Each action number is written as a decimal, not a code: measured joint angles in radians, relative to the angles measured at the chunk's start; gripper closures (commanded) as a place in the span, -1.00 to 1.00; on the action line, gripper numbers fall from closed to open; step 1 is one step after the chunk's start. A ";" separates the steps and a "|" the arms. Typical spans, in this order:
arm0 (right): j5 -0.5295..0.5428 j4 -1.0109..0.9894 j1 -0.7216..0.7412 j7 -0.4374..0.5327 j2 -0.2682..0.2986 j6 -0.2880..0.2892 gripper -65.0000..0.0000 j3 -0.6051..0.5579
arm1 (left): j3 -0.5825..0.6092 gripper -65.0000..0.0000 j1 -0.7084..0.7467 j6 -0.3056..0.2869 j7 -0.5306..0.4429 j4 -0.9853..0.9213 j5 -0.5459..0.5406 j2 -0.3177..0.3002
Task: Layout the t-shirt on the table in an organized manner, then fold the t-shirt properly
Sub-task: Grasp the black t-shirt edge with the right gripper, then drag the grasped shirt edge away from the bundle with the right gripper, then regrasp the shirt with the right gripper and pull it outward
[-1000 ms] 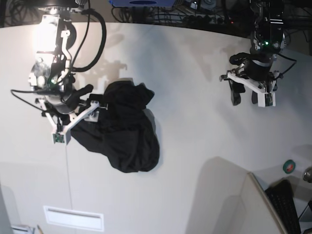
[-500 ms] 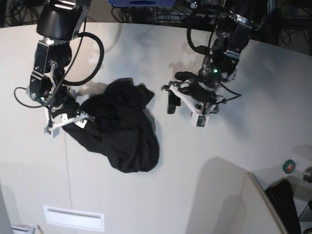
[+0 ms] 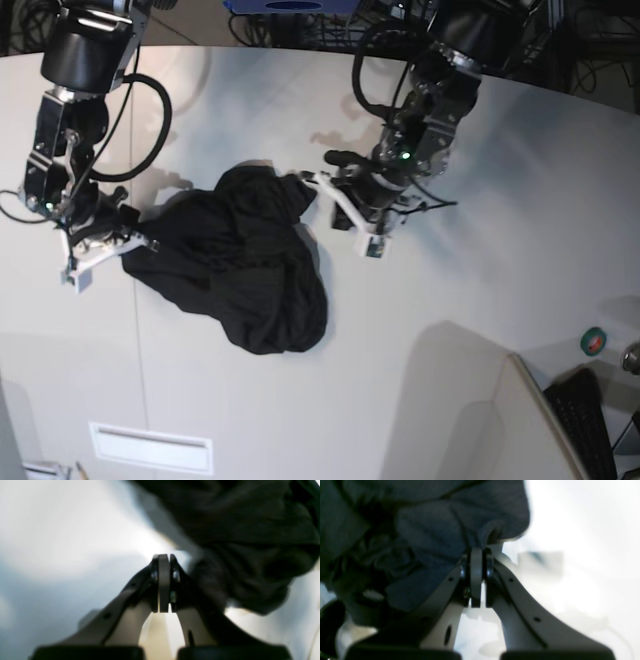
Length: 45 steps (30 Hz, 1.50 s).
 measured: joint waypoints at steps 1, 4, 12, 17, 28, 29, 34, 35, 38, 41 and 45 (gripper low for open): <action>0.001 0.000 0.009 0.003 0.012 0.000 1.00 0.001 | -0.039 1.00 0.036 0.006 0.000 0.046 0.001 -0.019; 0.006 0.000 0.042 0.008 0.055 0.001 1.00 0.000 | -0.125 1.00 0.151 0.023 0.006 0.179 0.005 -0.065; 0.005 -0.005 0.107 0.006 0.116 0.003 1.00 0.000 | -0.301 1.00 0.357 0.000 0.001 0.347 0.000 -0.107; 0.004 -0.013 0.108 0.037 0.179 0.003 1.00 0.003 | -0.480 1.00 0.424 0.003 0.003 0.351 0.000 -0.096; -0.004 -0.095 0.111 0.039 0.264 -0.001 -0.30 -0.002 | -0.645 0.15 0.465 0.000 0.000 0.354 0.002 -0.097; -0.011 0.001 0.058 0.042 0.258 -0.005 -0.31 -0.012 | -0.645 -0.03 0.468 0.000 0.000 0.354 0.000 -0.094; 0.013 0.383 -0.183 0.120 0.179 0.018 -0.27 -0.288 | -0.639 -0.19 0.466 -0.003 0.001 0.354 -0.003 -0.092; 0.024 0.419 -0.204 0.139 0.167 0.022 -0.27 -0.351 | -0.639 -0.19 0.462 -0.006 0.000 0.354 -0.001 -0.092; 0.011 0.436 -0.192 0.148 0.159 -0.013 -0.27 -0.486 | -0.656 -0.19 0.449 -0.065 0.000 0.354 0.000 -0.062; -0.124 0.401 -0.159 0.148 0.173 -0.149 -0.27 -0.667 | -0.648 -0.19 0.451 -0.111 -0.001 0.352 -0.005 -0.047; -0.363 0.355 -0.110 0.156 0.148 -0.224 -0.27 -0.943 | -0.651 -0.19 0.458 -0.101 0.000 0.350 0.001 -0.055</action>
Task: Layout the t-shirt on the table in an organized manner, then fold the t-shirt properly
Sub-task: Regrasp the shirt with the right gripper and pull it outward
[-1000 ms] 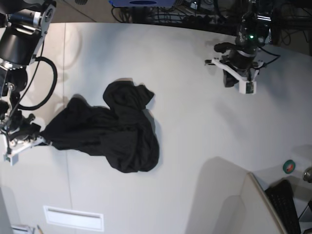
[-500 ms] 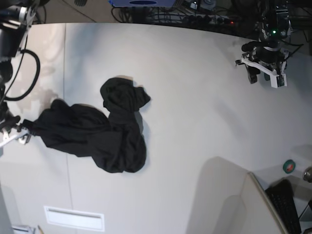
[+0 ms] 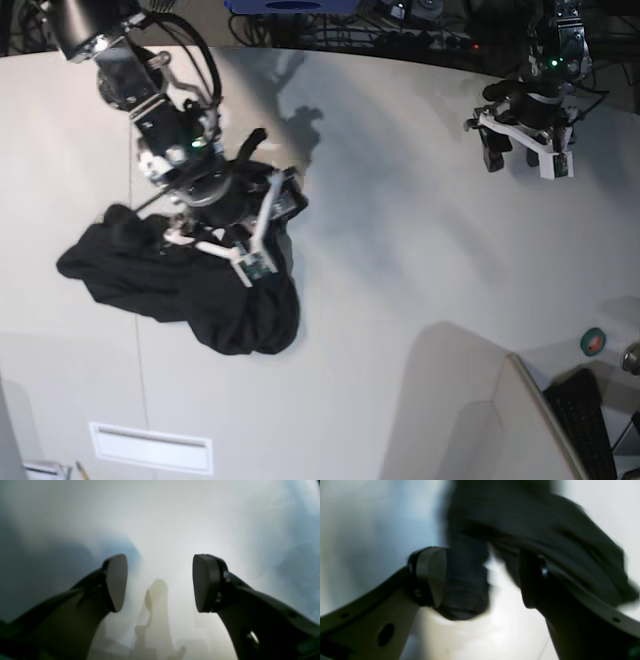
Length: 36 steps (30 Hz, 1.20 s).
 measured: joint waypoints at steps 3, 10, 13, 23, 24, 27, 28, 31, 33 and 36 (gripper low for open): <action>-0.132 -0.090 0.046 0.000 -0.037 -0.048 -0.27 -0.105 | -0.002 -0.19 0.002 0.003 0.000 -0.001 0.000 0.000; -0.214 -0.329 0.144 0.032 -0.152 -0.052 -0.14 -0.110 | -0.001 -0.19 0.000 0.000 0.000 -0.001 0.000 0.001; -0.224 -0.410 0.169 0.104 -0.160 -0.055 0.24 -0.105 | 0.000 -0.19 0.000 0.000 0.000 -0.001 0.000 0.004; -0.221 -0.343 0.112 0.106 -0.158 -0.057 1.00 -0.034 | 0.002 -0.19 -0.011 0.000 -0.001 -0.003 0.003 0.005; -0.223 -0.270 0.076 0.111 -0.160 -0.058 1.00 -0.003 | 0.002 -0.19 -0.013 -0.001 0.000 -0.003 0.003 0.003; -0.220 -0.095 0.003 0.097 -0.158 -0.051 1.00 0.068 | 0.001 -0.19 -0.028 0.000 -0.001 -0.010 0.010 0.002; -0.218 -0.042 -0.014 0.099 -0.145 -0.049 1.00 0.092 | 0.000 -0.19 -0.033 -0.001 -0.002 -0.020 0.007 0.002; -0.223 0.080 -0.034 0.066 -0.071 -0.053 1.00 0.171 | 0.005 -0.19 -0.039 -0.004 0.000 -0.050 0.008 0.002; -0.219 0.130 -0.039 0.037 -0.033 -0.054 1.00 0.250 | 0.006 -0.19 -0.045 -0.001 0.000 -0.070 0.008 0.004; -0.219 0.143 -0.034 0.031 -0.022 -0.053 1.00 0.389 | 0.009 -0.19 -0.051 -0.001 0.000 -0.081 0.008 0.003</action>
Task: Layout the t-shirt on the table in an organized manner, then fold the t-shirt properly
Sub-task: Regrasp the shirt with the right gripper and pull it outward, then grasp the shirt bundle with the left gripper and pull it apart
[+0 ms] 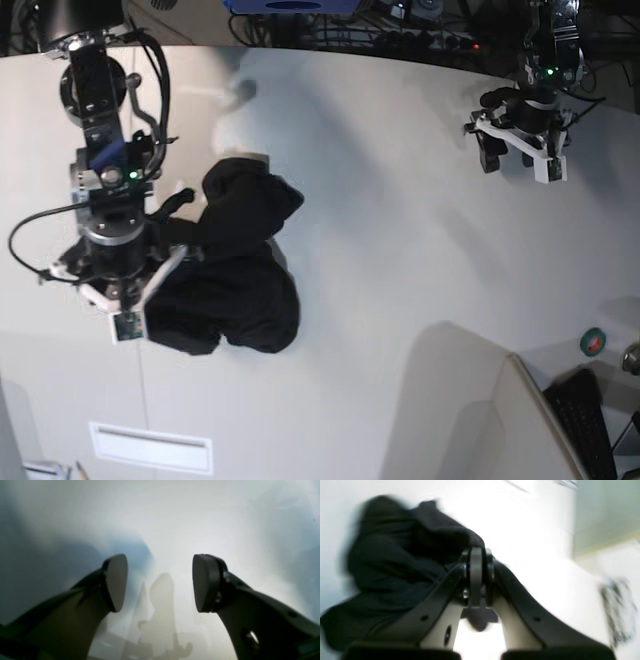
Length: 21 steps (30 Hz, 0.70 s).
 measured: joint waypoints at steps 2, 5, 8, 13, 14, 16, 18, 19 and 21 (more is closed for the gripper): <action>0.006 -0.025 0.003 0.018 0.008 0.010 1.00 0.109 | 0.000 -0.19 -0.002 0.000 0.000 0.000 0.000 -0.002; -0.002 -0.125 0.013 0.010 0.025 0.002 1.00 0.254 | 0.000 -0.19 -0.002 0.000 0.000 0.001 0.000 -0.003; 0.000 -0.237 0.016 0.090 0.020 0.098 1.00 0.399 | 0.000 -0.19 -0.006 0.000 0.000 0.001 0.000 0.000; -0.001 -0.447 0.090 0.176 0.009 0.160 1.00 0.607 | 0.002 -0.19 -0.026 0.000 -0.003 0.002 -0.005 -0.003; -0.002 -0.505 0.117 0.194 0.013 0.159 1.00 0.639 | 0.002 -0.19 -0.025 0.000 -0.003 0.002 -0.005 -0.003; -0.001 -0.627 0.182 0.215 0.017 0.161 1.00 0.724 | 0.003 -0.22 -0.019 0.000 -0.002 0.002 -0.005 0.000; 0.000 -0.697 0.217 0.193 0.026 0.168 1.00 0.797 | 0.004 -0.22 -0.018 0.000 0.000 0.002 -0.005 0.000; 0.001 -0.700 0.221 0.179 0.028 0.178 0.85 0.823 | 0.004 -0.23 -0.018 0.000 0.000 0.002 -0.005 0.000; -0.013 -0.650 0.216 0.124 0.026 0.249 0.10 0.865 | 0.004 -0.23 -0.021 0.000 0.000 0.002 -0.005 0.000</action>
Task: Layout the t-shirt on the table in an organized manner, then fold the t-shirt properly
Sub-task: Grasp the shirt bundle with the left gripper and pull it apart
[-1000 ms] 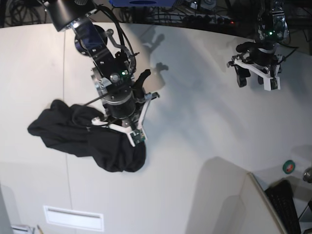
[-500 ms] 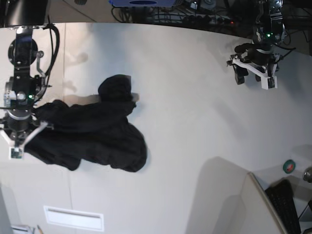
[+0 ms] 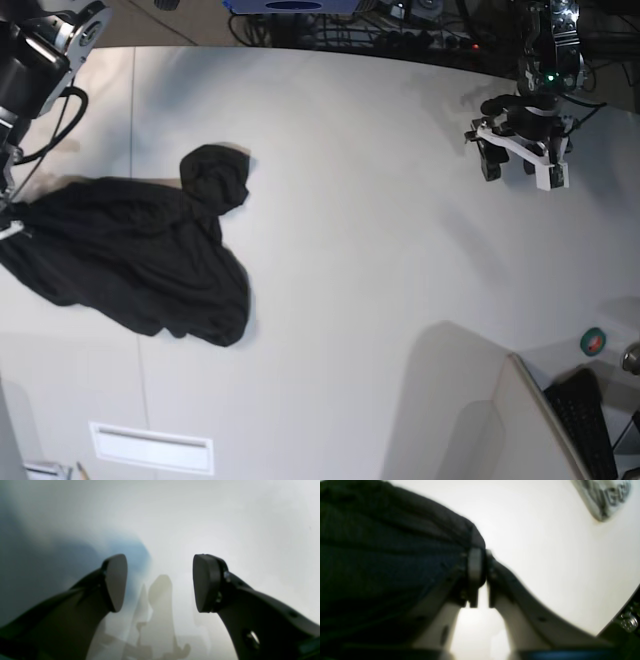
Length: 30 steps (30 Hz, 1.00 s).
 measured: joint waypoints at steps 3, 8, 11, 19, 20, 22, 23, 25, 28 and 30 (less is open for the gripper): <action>-0.010 0.187 -0.019 -0.048 -0.071 0.153 -0.38 0.043 | 0.001 -0.33 0.000 -0.001 0.000 0.000 0.000 0.001; 0.014 0.489 -0.102 -0.261 -0.325 0.439 -0.10 0.067 | 0.000 -0.88 0.000 -0.003 0.000 0.000 -0.003 0.000; 0.122 0.524 -0.152 -0.456 -0.329 0.445 -0.10 0.053 | 0.000 -0.90 0.000 -0.003 -0.001 0.000 -0.002 0.005; 0.544 0.293 -0.184 -0.421 -0.312 0.241 -0.10 0.143 | -0.005 -0.90 0.000 0.004 0.000 0.000 -0.002 0.015; 0.560 0.265 -0.183 -0.402 -0.312 0.234 -0.10 0.143 | -0.004 -0.90 0.000 0.000 0.000 0.000 -0.002 0.016; 0.566 0.216 -0.176 -0.357 -0.304 0.225 -0.10 0.143 | -0.002 -0.90 0.000 -0.006 0.000 0.000 -0.002 0.017; 0.563 0.187 -0.168 -0.350 -0.298 0.226 -0.10 0.144 | -0.002 -0.90 0.000 -0.006 0.000 0.000 -0.002 0.016; 0.573 0.141 -0.151 -0.304 -0.295 0.224 -0.10 0.145 | -0.002 -0.90 0.000 -0.003 0.000 0.000 -0.003 0.017; 0.570 0.096 -0.120 -0.274 -0.294 0.225 -0.10 0.145 | -0.002 -0.90 0.000 -0.004 0.000 0.000 -0.002 0.017; 0.589 0.069 -0.109 -0.261 -0.293 0.232 -0.09 0.143 | -0.002 -0.90 0.000 -0.003 0.000 0.000 -0.002 0.016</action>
